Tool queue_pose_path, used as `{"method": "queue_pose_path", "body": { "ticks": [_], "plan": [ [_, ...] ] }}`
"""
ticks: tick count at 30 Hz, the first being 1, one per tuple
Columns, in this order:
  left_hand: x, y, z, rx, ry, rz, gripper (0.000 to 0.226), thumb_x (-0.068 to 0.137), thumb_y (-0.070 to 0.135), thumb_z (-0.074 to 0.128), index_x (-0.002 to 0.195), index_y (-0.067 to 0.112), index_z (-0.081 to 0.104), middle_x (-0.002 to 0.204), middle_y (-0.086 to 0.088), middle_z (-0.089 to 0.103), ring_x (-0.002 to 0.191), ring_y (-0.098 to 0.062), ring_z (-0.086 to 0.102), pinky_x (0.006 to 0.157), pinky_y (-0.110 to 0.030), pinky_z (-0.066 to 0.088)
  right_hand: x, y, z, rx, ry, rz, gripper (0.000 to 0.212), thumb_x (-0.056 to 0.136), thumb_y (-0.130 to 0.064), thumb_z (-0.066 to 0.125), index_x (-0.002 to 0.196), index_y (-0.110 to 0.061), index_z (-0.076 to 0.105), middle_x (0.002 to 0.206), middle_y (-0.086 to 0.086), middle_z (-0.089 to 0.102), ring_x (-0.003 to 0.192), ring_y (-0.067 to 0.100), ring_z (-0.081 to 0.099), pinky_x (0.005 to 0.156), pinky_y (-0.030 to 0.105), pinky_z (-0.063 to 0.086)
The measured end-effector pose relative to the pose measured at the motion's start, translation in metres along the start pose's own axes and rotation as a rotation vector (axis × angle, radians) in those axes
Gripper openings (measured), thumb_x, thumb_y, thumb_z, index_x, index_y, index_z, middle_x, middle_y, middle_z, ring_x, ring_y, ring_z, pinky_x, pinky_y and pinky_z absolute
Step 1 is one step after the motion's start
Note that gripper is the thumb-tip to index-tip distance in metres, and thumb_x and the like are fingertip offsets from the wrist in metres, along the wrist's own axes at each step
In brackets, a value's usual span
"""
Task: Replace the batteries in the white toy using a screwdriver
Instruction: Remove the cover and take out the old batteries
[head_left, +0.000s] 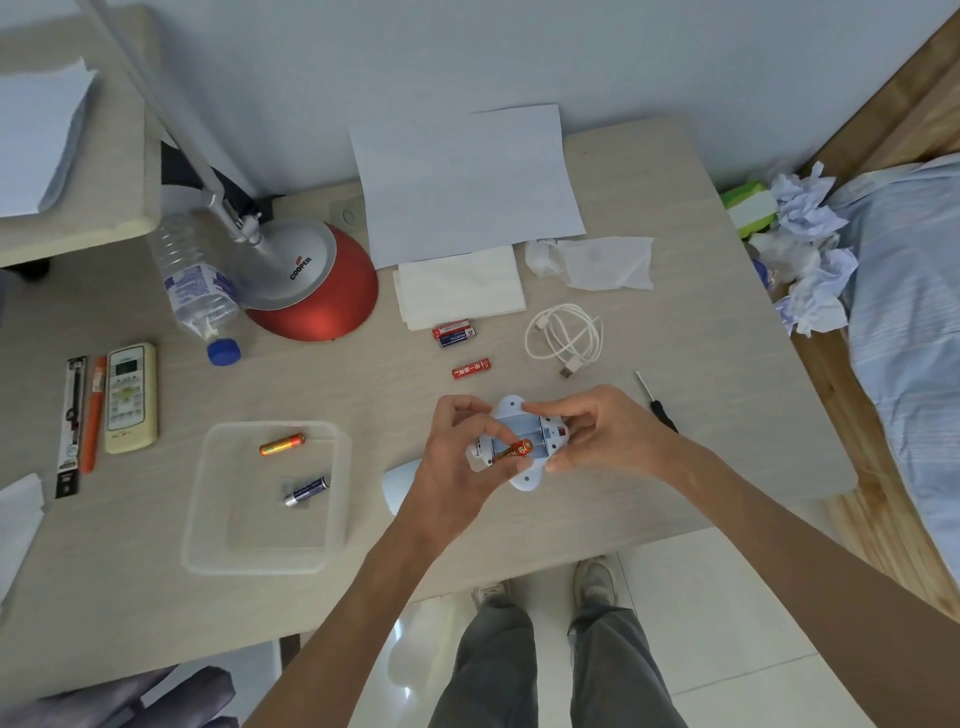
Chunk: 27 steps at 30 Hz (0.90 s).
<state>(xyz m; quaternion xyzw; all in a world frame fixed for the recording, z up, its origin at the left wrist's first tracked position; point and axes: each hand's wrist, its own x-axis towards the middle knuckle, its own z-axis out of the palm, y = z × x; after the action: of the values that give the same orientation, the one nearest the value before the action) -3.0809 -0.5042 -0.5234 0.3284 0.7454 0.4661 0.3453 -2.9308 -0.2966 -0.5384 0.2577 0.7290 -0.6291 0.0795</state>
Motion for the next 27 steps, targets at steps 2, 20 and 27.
{"method": "queue_pose_path", "body": {
  "ticks": [2, 20, 27],
  "plan": [
    [-0.005, 0.004, -0.009, 0.007, 0.036, 0.02, 0.021, 0.081, 0.022, 0.095, 0.095, 0.027, 0.081, 0.127, 0.006, 0.051, 0.126, -0.009, 0.057, 0.103, -0.011, 0.043, 0.0, -0.001, 0.0, 0.004, 0.006, 0.01, 0.077, 0.073, 0.008, 0.096, 0.141, -0.019, 0.072, 0.119, 0.0, 0.084, 0.106, 0.015, 0.082, 0.094, 0.032, 0.066],
    [-0.094, -0.053, -0.181, 0.237, 0.34, -0.104, 0.023, 0.084, 0.023, 0.086, 0.104, 0.021, 0.078, 0.117, 0.004, 0.068, 0.113, -0.019, 0.072, 0.104, -0.051, 0.061, 0.001, 0.003, 0.004, 0.015, 0.028, 0.029, 0.081, 0.069, 0.008, 0.097, 0.14, -0.024, 0.073, 0.115, -0.006, 0.085, 0.105, 0.011, 0.081, 0.094, 0.027, 0.064],
    [-0.08, -0.085, -0.192, 0.352, 0.32, -0.166, 0.026, 0.087, 0.014, 0.09, 0.099, 0.032, 0.077, 0.113, 0.01, 0.066, 0.106, -0.015, 0.071, 0.099, -0.049, 0.062, 0.002, 0.005, 0.003, 0.003, 0.023, 0.024, 0.081, 0.07, 0.007, 0.097, 0.141, -0.022, 0.072, 0.115, -0.005, 0.085, 0.106, 0.015, 0.081, 0.093, 0.026, 0.065]
  ]
}}
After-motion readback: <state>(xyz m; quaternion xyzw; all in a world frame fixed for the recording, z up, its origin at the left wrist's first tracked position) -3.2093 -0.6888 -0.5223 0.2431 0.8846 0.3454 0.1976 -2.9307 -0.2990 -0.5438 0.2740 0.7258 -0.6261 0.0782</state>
